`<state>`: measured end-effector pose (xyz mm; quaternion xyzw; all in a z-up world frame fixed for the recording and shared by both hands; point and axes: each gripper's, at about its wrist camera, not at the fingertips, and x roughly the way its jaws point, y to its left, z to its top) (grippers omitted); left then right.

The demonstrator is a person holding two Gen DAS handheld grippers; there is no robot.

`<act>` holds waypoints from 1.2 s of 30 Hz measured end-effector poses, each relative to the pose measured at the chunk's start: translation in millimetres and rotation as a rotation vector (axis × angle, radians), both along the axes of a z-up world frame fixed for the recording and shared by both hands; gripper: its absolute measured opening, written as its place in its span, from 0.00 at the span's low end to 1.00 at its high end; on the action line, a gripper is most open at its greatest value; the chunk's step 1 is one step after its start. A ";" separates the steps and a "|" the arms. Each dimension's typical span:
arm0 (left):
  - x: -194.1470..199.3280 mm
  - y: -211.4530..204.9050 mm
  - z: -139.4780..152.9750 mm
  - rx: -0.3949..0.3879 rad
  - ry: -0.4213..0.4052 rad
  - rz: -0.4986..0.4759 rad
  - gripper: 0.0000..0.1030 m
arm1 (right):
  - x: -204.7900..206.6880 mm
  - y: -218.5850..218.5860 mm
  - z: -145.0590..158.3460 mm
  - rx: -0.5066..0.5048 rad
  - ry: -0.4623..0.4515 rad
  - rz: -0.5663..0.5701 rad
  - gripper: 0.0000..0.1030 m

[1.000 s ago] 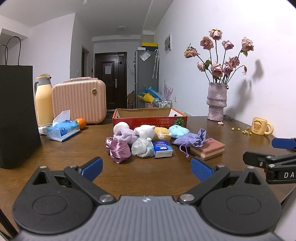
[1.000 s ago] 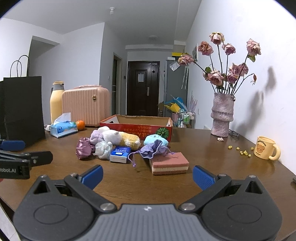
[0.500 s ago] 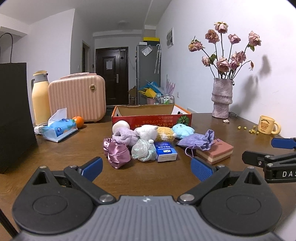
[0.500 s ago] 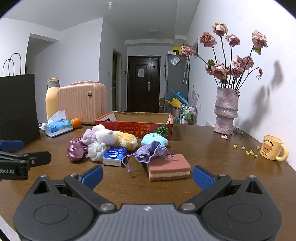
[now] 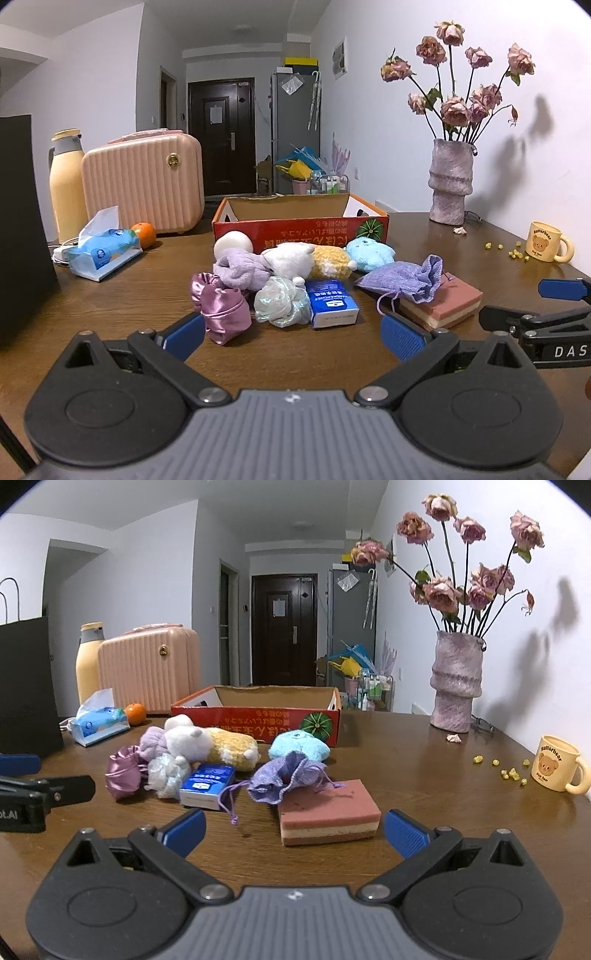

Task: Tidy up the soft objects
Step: 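Reach the right gripper to the pink sponge block and grasp it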

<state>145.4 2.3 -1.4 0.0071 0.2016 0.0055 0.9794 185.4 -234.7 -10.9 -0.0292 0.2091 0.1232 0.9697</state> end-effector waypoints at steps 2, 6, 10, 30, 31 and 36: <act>6.6 -1.2 -1.7 0.002 0.008 -0.003 1.00 | 7.7 -0.4 -2.7 -0.005 0.010 -0.003 1.00; 21.1 -3.1 -5.1 0.003 0.030 -0.004 1.00 | 22.4 -1.6 -7.4 -0.009 0.027 -0.006 1.00; 34.4 -5.1 -7.6 0.003 0.045 0.000 1.00 | 38.1 -1.2 -11.1 -0.025 0.040 -0.003 1.00; 95.8 -22.3 -15.1 0.015 0.089 0.012 1.00 | 119.7 3.6 -36.9 -0.119 0.171 0.070 1.00; 98.0 -21.9 -16.4 0.015 0.092 0.013 1.00 | 122.4 2.9 -39.3 -0.115 0.183 0.069 1.00; 107.6 -17.6 -24.4 0.005 0.119 0.019 1.00 | 131.6 0.4 -48.2 -0.096 0.208 0.050 1.00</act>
